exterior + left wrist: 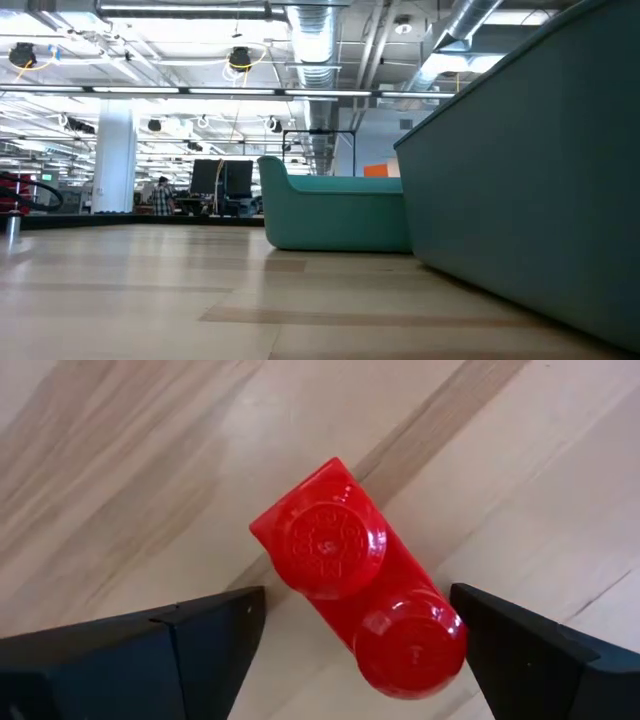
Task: Sort & place blocks by color
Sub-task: Put the red game piece into the green bin
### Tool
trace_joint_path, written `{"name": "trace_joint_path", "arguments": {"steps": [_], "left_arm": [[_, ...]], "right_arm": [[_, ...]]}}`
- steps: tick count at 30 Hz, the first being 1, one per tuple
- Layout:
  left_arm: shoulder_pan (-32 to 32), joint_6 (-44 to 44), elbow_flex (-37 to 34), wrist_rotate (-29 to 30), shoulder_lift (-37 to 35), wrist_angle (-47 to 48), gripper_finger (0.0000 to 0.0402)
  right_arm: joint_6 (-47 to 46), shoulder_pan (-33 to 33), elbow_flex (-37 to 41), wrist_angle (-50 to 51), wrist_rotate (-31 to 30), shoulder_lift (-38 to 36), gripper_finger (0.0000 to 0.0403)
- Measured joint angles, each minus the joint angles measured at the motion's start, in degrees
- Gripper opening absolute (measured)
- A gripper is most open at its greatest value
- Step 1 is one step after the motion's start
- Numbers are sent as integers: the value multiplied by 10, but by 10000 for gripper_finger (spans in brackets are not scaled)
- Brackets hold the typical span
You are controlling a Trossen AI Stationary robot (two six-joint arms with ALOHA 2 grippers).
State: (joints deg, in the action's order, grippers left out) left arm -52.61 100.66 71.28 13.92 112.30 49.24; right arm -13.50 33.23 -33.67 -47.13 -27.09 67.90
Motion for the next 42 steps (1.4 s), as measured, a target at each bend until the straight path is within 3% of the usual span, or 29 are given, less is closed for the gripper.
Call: {"name": "trace_joint_path", "arguments": {"steps": [5, 13, 18, 27, 30, 32, 37, 42], "left_arm": [[2, -6, 0, 9, 1, 30, 264], [2, -77, -1, 45, 2, 43, 96], [3, -147, -6, 112, -16, 60, 97], [12, -327, -4, 355, -129, 32, 97], [26, -440, -26, 403, -173, -62, 97], [43, -529, -59, 397, -207, -157, 97], [109, -709, -179, 270, -264, -439, 97], [195, -779, -294, 179, -275, -698, 97]], "right_arm": [[-1, 0, 0, 0, 0, 0, 265], [0, 0, 0, 1, 0, 0, 265], [0, 0, 0, 1, 0, 0, 265], [3, 0, 0, 1, 0, 0, 265], [6, 0, 0, 0, 0, 0, 265], [17, 0, 0, 0, 0, 0, 265], [19, 0, 0, 0, 0, 0, 265], [20, 0, 0, 1, 0, 0, 265]]}}
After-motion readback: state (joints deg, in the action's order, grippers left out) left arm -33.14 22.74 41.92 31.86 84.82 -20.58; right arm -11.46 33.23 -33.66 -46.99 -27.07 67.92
